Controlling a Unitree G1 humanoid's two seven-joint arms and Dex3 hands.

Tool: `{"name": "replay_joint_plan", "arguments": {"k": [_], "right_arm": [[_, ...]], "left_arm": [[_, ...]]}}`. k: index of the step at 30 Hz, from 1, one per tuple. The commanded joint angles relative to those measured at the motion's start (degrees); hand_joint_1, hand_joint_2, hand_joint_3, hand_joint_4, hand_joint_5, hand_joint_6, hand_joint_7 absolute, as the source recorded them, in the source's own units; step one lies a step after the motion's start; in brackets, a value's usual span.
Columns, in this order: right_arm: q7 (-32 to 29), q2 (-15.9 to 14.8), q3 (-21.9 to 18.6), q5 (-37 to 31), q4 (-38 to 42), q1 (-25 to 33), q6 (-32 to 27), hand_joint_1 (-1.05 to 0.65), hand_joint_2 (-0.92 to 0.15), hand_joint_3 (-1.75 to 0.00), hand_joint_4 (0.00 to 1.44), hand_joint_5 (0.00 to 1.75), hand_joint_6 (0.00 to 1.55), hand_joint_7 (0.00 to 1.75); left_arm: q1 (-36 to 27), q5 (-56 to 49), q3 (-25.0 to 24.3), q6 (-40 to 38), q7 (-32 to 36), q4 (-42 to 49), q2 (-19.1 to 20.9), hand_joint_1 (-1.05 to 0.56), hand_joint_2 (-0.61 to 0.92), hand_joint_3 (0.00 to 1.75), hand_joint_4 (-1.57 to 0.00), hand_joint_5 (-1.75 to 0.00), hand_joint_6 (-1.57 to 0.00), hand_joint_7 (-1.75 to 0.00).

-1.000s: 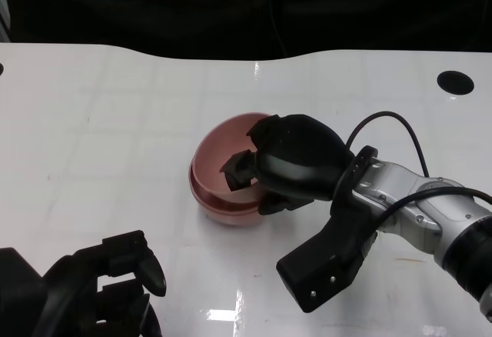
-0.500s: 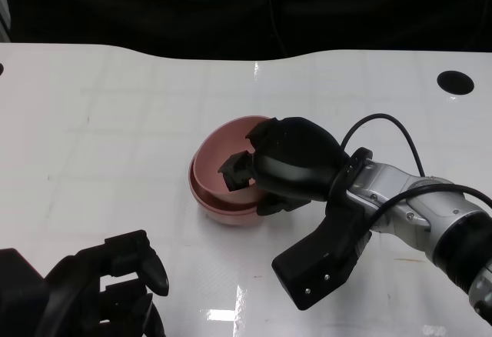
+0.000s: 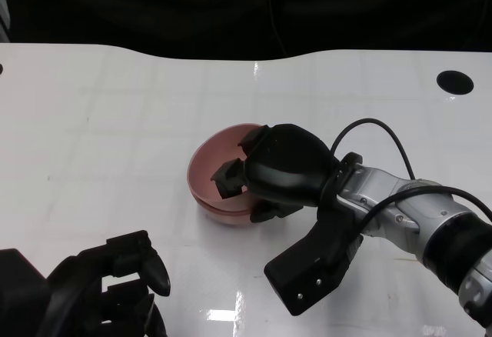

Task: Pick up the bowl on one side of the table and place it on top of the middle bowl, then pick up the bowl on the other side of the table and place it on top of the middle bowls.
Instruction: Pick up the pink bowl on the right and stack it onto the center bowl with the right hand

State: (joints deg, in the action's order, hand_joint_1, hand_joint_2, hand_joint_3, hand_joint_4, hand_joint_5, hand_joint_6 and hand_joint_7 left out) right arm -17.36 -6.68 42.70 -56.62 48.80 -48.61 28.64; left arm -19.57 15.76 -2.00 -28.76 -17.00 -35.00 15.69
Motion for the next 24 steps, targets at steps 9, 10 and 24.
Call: {"name": "replay_joint_plan", "arguments": {"k": [9, 10, 24], "right_arm": [[0.62, 0.72, 0.78, 0.26, 0.74, -1.98, -0.86, -0.27, -0.92, -0.1, 0.83, 1.75, 0.83, 0.98], [0.63, 0.78, 0.77, 0.3, 0.78, -1.98, -0.86, -0.27, -0.92, -0.1, 0.83, 1.75, 0.82, 1.01], [7.4, 1.91, -1.33, 4.49, 1.21, -1.19, -3.21, -0.58, -0.92, -0.18, 0.54, 0.44, 0.77, 0.07]], "left_arm": [[-0.52, -0.53, 0.36, -0.94, 0.94, -1.64, -0.01, 0.29, 0.73, 1.18, -0.75, -1.75, -0.62, -1.75], [-0.53, -0.51, 0.38, -1.02, 0.97, -1.72, -0.07, 0.29, 0.73, 1.18, -0.75, -1.75, -0.62, -1.75], [-0.67, -0.98, 0.6, -0.25, 0.57, -1.29, 0.05, 0.28, 0.72, 1.19, -0.74, -1.75, -0.61, -1.75]]}}
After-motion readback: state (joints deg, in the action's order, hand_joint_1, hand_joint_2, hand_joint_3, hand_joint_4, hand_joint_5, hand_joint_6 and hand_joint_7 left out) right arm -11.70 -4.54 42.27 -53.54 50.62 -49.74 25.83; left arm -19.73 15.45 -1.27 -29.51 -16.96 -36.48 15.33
